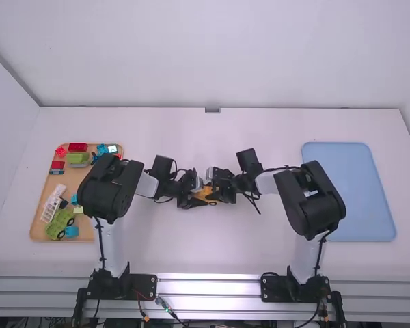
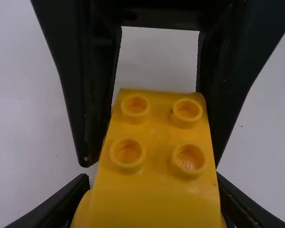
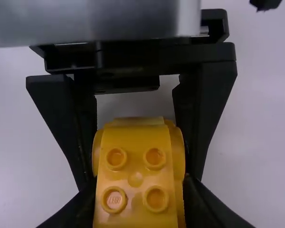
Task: Assemble lego blocks to make yellow taxi
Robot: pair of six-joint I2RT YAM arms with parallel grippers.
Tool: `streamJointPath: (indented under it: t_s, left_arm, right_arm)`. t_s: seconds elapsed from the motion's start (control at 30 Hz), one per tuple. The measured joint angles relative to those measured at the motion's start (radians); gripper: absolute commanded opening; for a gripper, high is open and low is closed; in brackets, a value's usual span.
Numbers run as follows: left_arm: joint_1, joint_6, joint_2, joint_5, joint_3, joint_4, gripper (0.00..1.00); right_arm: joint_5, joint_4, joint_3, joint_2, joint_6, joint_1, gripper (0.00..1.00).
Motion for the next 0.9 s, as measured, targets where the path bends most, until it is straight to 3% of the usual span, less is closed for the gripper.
streamJointPath:
  t_s: [0.17,0.3,0.43,0.53,0.57,0.63,0.7,0.9]
  left_arm:
    - [0.0,0.0,0.0,0.0,0.0,0.0,0.52]
    - [0.0,0.0,0.0,0.0,0.0,0.0,0.55]
    - [0.0,0.001,0.0,0.0,0.0,0.0,0.67]
    - [0.0,-0.002,0.0,0.002,0.0,0.0,0.91]
    - [0.0,-0.002,0.0,0.002,0.0,0.0,0.91]
    - [0.0,-0.004,0.0,0.005,0.0,-0.001,0.99]
    - [0.0,-0.006,0.0,0.013,0.001,-0.012,0.99]
    - [0.0,-0.003,-0.023,0.019,0.042,-0.179,0.99]
  right_arm:
    - [-0.062,-0.053,0.0,-0.009,-0.046,-0.033,0.54]
    - [-0.13,-0.132,0.0,-0.067,-0.116,-0.085,0.65]
    - [-0.176,-0.224,0.0,-0.128,-0.186,-0.15,0.79]
    - [-0.193,-0.206,-0.032,-0.133,-0.234,-0.196,0.86]
    - [-0.193,-0.206,-0.032,-0.133,-0.234,-0.196,0.86]
    - [-0.205,-0.137,-0.095,-0.133,-0.239,-0.211,0.92]
    - [-0.206,-0.031,-0.152,-0.133,-0.209,-0.209,1.0]
    - [-0.152,0.296,-0.255,-0.113,-0.028,-0.149,0.99]
